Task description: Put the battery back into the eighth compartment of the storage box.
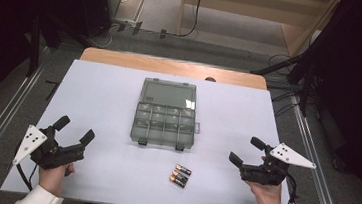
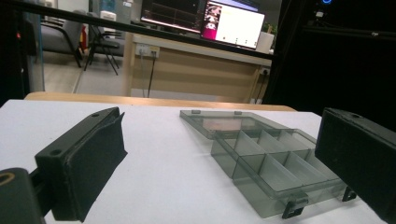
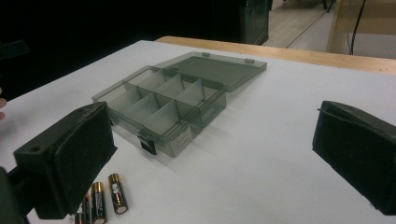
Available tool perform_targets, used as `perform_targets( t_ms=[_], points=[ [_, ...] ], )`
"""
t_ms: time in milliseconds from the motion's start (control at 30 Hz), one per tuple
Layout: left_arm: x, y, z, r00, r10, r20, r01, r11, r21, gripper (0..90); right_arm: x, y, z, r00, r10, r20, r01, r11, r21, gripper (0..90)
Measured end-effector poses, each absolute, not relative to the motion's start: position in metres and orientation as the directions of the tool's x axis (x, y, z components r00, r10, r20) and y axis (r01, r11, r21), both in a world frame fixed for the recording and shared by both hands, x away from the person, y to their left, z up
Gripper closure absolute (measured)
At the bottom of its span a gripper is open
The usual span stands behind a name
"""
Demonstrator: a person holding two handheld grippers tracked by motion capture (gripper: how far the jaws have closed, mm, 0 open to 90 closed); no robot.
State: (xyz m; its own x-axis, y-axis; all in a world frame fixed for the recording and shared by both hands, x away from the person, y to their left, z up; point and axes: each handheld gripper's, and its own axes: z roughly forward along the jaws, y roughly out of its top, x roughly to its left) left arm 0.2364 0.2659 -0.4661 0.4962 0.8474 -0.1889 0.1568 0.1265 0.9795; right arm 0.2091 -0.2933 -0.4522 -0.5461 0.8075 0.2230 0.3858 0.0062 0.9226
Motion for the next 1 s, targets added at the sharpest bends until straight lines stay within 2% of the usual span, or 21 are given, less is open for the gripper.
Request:
perform_targets(
  t_ms=[533, 1000],
  points=[
    [0.237, 0.264, -0.466, 0.504, 0.841, -0.195, 0.163, 0.130, 0.978, 1.3, 0.209, -0.294, -0.453, -0.532, 0.816, 0.225, 0.398, 0.007, 0.917, 0.0],
    [0.238, 0.264, -0.467, 0.498, 0.843, -0.201, 0.169, 0.133, 0.977, 1.3, 0.216, -0.275, -0.455, -0.559, 0.807, 0.191, 0.442, 0.095, 0.892, 0.0]
  ],
)
